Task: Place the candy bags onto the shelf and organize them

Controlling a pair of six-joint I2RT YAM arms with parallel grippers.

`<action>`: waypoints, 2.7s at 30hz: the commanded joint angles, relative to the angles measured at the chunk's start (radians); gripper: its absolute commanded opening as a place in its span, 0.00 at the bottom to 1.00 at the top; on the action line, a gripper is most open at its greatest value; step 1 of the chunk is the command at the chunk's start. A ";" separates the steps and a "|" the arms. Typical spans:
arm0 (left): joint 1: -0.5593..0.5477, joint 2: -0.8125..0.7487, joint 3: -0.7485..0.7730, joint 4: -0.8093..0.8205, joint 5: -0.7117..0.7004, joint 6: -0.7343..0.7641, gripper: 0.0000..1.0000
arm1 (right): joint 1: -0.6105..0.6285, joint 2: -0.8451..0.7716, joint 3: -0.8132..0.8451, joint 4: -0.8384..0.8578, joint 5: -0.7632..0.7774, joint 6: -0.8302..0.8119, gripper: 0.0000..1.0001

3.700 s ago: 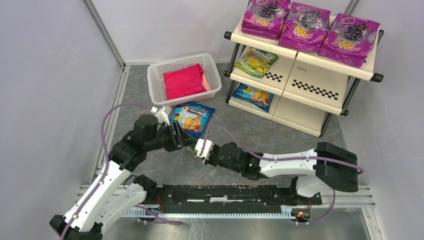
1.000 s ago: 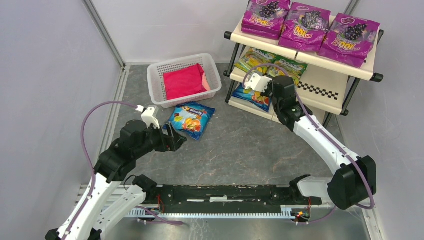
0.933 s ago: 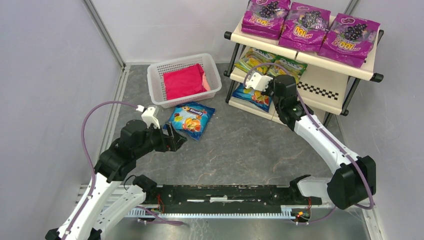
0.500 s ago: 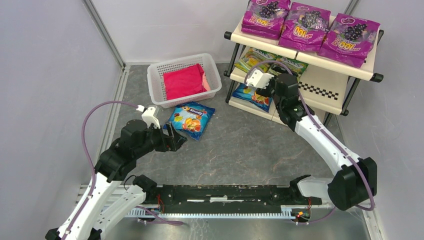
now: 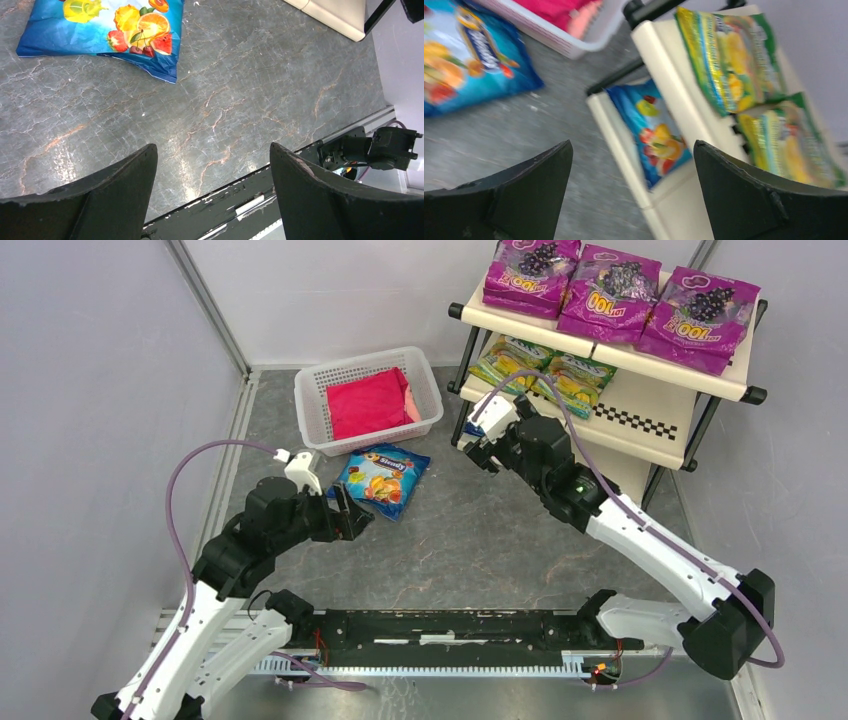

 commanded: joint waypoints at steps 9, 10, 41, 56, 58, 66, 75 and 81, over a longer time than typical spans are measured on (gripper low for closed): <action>0.003 -0.012 -0.067 0.066 -0.042 -0.192 0.89 | 0.067 0.257 -0.086 0.388 -0.439 0.598 0.98; 0.002 -0.012 -0.082 0.073 -0.048 -0.212 0.89 | 0.074 0.277 -0.090 0.408 -0.448 0.606 0.98; 0.626 0.464 -0.424 0.489 0.156 -0.582 1.00 | 0.518 0.806 0.248 0.103 0.270 0.176 0.98; 0.835 0.525 -0.492 0.556 0.353 -0.542 1.00 | 0.564 1.036 0.387 0.184 0.542 0.021 0.70; 0.836 0.549 -0.498 0.585 0.384 -0.541 1.00 | 0.560 1.033 0.386 0.185 0.526 0.019 0.67; 0.836 0.604 -0.537 0.712 0.475 -0.542 0.99 | 0.528 0.938 0.300 0.224 0.328 0.037 0.05; 0.720 0.529 -0.686 0.966 0.504 -0.669 1.00 | 0.484 0.614 0.005 0.284 -0.041 0.139 0.00; 0.505 0.454 -0.750 1.033 0.427 -0.808 0.98 | 0.450 0.476 -0.136 0.334 -0.167 0.225 0.00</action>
